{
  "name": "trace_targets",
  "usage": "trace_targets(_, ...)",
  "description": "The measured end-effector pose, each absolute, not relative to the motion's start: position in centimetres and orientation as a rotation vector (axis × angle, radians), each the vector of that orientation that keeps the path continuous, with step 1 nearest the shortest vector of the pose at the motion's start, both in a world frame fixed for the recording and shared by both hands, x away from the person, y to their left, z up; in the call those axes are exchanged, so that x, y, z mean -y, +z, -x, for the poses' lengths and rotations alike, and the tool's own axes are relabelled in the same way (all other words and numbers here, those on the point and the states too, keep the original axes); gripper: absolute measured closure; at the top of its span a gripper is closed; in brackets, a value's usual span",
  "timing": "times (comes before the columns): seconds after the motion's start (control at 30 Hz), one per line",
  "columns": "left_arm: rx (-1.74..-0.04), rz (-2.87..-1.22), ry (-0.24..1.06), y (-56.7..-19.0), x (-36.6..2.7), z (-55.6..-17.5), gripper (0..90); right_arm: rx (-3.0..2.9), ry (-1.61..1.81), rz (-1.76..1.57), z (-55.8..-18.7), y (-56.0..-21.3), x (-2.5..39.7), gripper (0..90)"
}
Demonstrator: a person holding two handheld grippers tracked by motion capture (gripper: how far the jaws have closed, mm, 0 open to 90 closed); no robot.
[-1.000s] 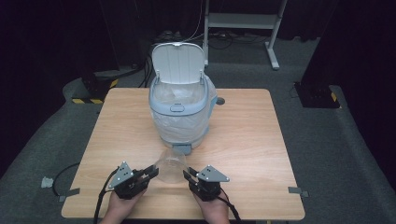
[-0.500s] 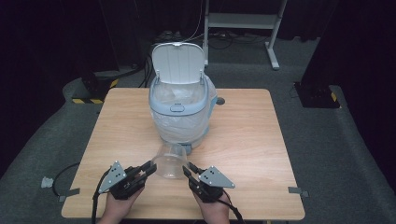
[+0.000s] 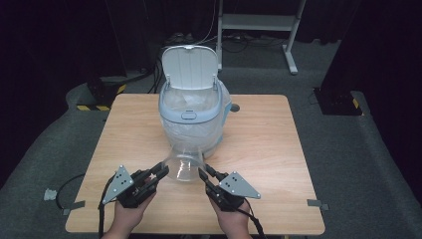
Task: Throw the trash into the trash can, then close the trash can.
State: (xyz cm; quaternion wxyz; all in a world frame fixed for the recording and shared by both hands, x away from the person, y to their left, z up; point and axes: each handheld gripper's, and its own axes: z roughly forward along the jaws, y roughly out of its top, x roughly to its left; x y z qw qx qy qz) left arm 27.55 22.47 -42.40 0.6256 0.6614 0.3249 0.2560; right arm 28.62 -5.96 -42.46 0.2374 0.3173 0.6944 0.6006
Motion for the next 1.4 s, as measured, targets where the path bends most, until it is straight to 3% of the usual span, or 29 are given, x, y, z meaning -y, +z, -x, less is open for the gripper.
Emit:
trace_targets(0.4,-0.691,-1.492,0.65,-39.7,-22.3,-27.6,76.2,-1.842,1.688,-0.822,-28.9,-40.5,6.3,75.2)
trace_targets(0.77,-0.652,-1.423,0.684,-36.1,-22.5,-27.7,76.7,-1.748,1.74,-0.765,-29.1,-36.6,5.9,74.6)
trace_targets(1.1,-0.608,-1.371,0.679,-31.1,-22.2,-31.4,77.0,-1.671,1.76,-0.736,-31.9,-31.4,6.0,74.5)
trace_targets(1.4,-0.594,-1.44,0.736,-29.8,-22.7,-36.2,76.9,-1.662,1.715,-0.747,-36.2,-29.6,5.6,74.1)
